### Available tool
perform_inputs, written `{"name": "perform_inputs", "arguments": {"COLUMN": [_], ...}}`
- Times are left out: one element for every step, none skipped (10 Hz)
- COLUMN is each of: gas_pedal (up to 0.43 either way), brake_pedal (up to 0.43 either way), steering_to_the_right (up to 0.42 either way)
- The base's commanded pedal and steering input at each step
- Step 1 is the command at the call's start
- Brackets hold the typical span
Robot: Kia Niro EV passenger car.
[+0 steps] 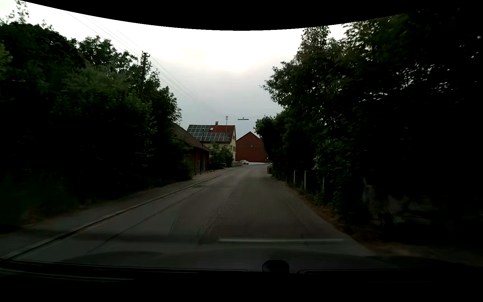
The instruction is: Follow the waypoints while adhering to traffic rules and regulations
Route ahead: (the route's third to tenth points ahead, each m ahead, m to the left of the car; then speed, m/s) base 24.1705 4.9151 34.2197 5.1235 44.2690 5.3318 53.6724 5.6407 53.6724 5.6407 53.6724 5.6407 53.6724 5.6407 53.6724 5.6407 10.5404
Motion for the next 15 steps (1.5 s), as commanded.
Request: {"name": "perform_inputs", "arguments": {"gas_pedal": [0.087,0.087,0.067,0.000,0.000,0.000,0.000,0.000,0.000,0.000,0.000,0.000,0.000,0.000,0.000], "brake_pedal": [0.006,0.006,0.006,0.006,0.006,0.006,0.006,0.006,0.006,0.006,0.006,0.012,0.006,0.006,0.006], "steering_to_the_right": [0.001,0.002,0.003,0.003,0.004,0.005,0.004,0.005,0.005,0.005,0.004,0.005,0.004,0.004,0.004]}}
